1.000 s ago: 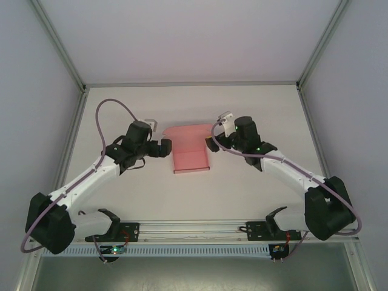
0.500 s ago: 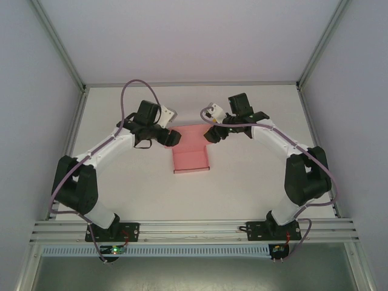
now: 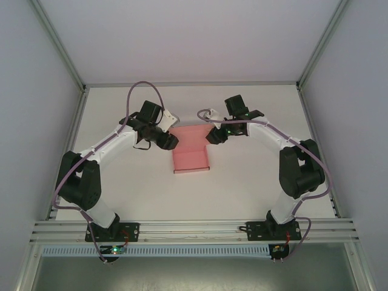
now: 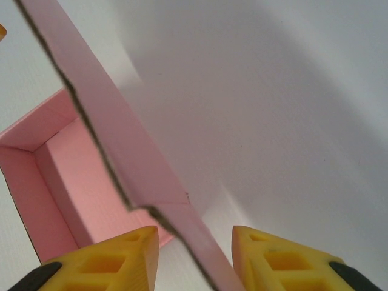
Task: Assemble paper box
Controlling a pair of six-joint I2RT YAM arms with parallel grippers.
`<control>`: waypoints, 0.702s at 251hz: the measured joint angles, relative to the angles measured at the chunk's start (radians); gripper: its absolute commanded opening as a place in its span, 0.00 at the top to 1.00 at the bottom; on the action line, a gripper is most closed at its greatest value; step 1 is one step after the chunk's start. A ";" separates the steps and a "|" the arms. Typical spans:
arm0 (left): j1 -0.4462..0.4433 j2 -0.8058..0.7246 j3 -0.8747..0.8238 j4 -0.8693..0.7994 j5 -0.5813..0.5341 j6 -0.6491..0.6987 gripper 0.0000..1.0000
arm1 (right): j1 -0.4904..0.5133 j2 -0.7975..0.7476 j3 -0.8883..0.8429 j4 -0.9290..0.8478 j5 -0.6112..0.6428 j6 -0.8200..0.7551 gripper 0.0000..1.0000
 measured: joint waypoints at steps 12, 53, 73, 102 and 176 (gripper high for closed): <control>0.000 0.000 0.000 -0.004 -0.009 0.002 0.45 | 0.000 0.001 0.004 0.000 0.000 0.005 0.68; 0.000 0.000 0.002 -0.013 -0.033 0.010 0.77 | 0.000 0.001 0.011 0.000 0.001 0.014 0.84; 0.000 0.000 0.009 -0.020 -0.052 0.012 0.95 | 0.000 0.001 0.011 -0.003 0.001 0.020 0.93; 0.000 -0.001 0.014 -0.018 -0.064 0.007 1.00 | 0.000 0.001 0.011 0.002 0.001 0.039 0.98; -0.025 -0.020 0.004 0.053 -0.192 -0.160 1.00 | 0.038 -0.073 -0.092 0.160 0.085 0.225 1.00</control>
